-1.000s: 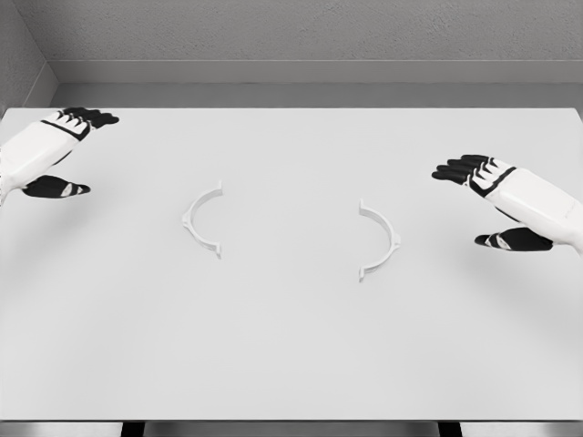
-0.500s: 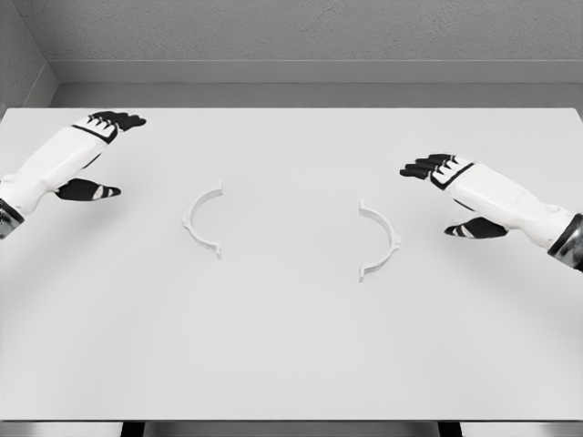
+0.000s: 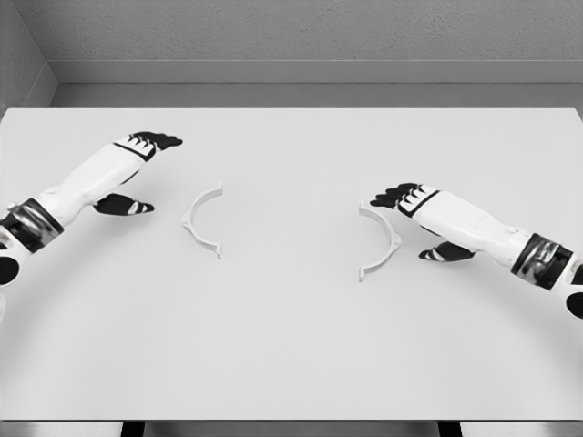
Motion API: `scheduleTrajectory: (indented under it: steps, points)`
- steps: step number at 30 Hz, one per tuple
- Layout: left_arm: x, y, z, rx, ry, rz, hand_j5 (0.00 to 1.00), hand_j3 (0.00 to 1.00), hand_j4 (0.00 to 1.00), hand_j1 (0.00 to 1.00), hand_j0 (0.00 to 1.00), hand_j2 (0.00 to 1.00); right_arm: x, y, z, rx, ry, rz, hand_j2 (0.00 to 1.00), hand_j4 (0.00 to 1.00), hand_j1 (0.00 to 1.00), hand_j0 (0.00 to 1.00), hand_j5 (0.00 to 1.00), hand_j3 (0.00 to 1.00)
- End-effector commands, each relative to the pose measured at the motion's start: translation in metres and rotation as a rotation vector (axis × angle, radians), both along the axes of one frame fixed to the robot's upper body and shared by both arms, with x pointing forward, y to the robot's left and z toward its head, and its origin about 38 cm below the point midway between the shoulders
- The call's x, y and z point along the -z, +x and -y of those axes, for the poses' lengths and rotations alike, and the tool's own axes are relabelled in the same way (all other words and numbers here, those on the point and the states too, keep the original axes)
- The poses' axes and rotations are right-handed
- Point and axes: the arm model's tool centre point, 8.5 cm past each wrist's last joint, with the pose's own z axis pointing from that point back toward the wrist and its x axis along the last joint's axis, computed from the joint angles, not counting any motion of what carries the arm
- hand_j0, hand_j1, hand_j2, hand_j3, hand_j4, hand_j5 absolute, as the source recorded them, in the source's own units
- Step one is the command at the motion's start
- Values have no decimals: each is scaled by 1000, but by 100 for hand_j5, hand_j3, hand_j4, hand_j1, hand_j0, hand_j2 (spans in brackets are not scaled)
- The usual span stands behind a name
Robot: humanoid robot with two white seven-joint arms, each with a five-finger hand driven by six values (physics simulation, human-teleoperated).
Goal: Assemble PVC drainage pipe clamps
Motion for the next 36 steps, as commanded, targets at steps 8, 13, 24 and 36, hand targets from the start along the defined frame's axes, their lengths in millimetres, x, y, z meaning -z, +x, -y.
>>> scheduleTrajectory:
  steps: [8,13,24,36]
  points:
    - [14,3,5,10,9,-45,100,100,100,100,100,100,3,0,-12,-18,19,-3,100,100,100,100,100,100]
    - [20,3,6,14,15,-63,100,100,100,100,100,100,8,5,-18,-23,22,-15,100,100,100,100,100,100]
    - [25,7,23,37,7,-69,100,100,100,100,100,100,13,16,-25,-19,22,-24,100,100,100,100,100,100]
    - [29,7,28,40,-6,-75,100,100,100,100,100,100,13,23,-29,-18,23,-24,100,100,100,100,100,100]
